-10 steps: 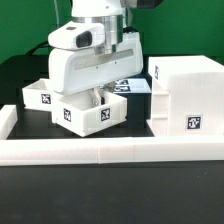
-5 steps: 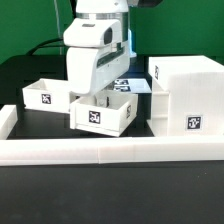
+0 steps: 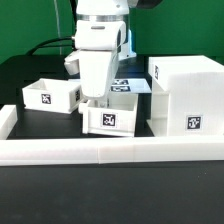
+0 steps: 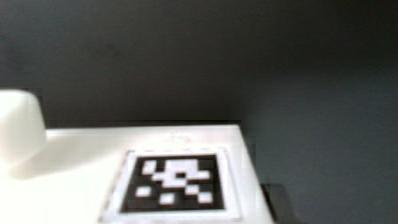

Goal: Assemble drawer

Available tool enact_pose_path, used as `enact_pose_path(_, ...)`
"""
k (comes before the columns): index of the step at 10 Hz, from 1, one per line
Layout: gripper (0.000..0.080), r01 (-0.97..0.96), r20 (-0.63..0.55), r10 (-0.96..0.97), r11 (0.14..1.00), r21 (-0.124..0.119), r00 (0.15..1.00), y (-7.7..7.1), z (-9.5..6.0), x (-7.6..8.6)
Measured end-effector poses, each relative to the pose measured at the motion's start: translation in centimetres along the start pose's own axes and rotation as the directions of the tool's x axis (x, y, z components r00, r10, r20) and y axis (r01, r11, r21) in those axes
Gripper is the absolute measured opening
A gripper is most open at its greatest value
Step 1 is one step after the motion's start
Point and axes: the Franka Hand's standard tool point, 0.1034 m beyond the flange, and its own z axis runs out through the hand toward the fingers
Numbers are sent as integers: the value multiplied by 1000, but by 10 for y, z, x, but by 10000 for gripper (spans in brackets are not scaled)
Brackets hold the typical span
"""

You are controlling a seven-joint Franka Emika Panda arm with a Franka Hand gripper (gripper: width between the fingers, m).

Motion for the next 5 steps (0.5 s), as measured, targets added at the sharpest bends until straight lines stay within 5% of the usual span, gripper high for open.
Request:
enact_pose_path(3,42,49,5,-49,999,-11,999,13,0,24)
enact_pose_path(5,42,51,7,-51,999,-5,999,14,1,25)
